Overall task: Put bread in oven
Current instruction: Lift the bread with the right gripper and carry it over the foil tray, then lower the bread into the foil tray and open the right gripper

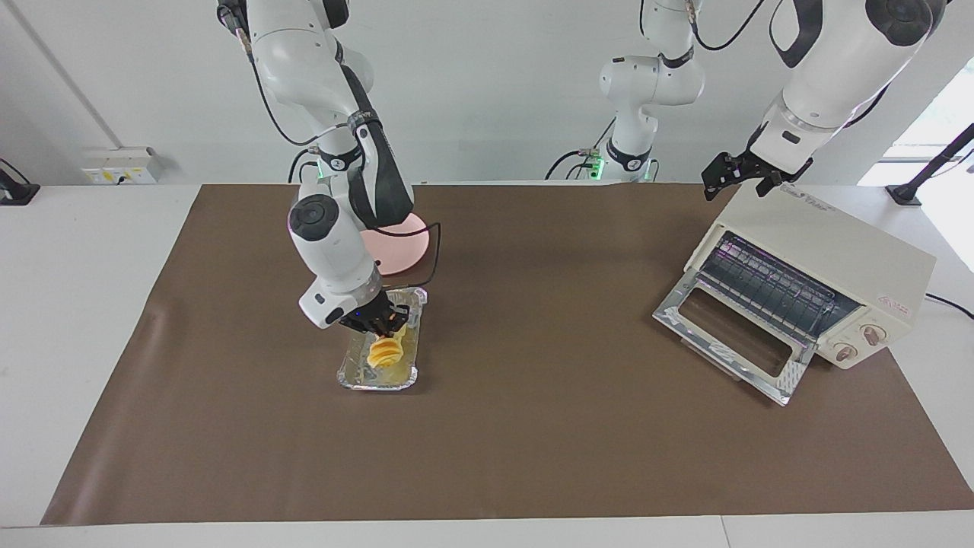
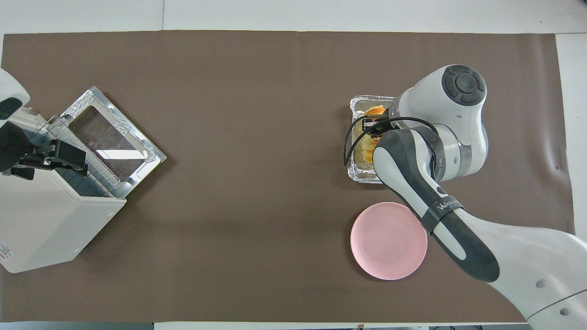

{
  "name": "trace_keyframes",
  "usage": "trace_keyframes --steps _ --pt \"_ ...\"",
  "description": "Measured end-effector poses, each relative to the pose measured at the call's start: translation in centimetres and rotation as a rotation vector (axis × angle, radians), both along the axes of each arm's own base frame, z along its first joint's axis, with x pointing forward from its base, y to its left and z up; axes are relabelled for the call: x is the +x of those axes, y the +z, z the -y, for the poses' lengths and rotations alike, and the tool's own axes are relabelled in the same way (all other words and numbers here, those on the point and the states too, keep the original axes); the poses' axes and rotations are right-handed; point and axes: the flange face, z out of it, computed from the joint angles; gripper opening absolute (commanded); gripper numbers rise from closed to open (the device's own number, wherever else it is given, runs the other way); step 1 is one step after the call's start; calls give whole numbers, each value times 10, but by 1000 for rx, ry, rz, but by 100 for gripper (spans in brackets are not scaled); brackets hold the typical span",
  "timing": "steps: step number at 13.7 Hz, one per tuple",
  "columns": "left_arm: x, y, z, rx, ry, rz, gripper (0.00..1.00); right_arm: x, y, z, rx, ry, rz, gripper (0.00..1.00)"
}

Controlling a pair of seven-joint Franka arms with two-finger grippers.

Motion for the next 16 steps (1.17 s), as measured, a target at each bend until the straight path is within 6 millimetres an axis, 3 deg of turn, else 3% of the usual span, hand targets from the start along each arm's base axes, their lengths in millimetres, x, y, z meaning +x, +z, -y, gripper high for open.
trace_keyframes --steps 1,2,3,4,7,12,14,16 --pt "0 0 0 0 0 0 100 -1 -6 1 0 4 9 0" --pt "0 0 0 0 0 0 100 -4 -14 1 2 8 30 21" --pt "0 0 0 0 0 0 100 -7 -22 1 4 11 53 74" --pt "0 0 0 0 0 0 100 -9 -28 1 5 18 67 100" --pt "0 0 0 0 0 0 100 -6 -22 5 5 28 89 100" --pt "0 0 0 0 0 0 100 14 33 28 3 2 100 100" --pt "0 0 0 0 0 0 100 14 31 48 -2 -21 86 100" --pt "0 0 0 0 0 0 100 6 14 56 -9 -31 49 96"
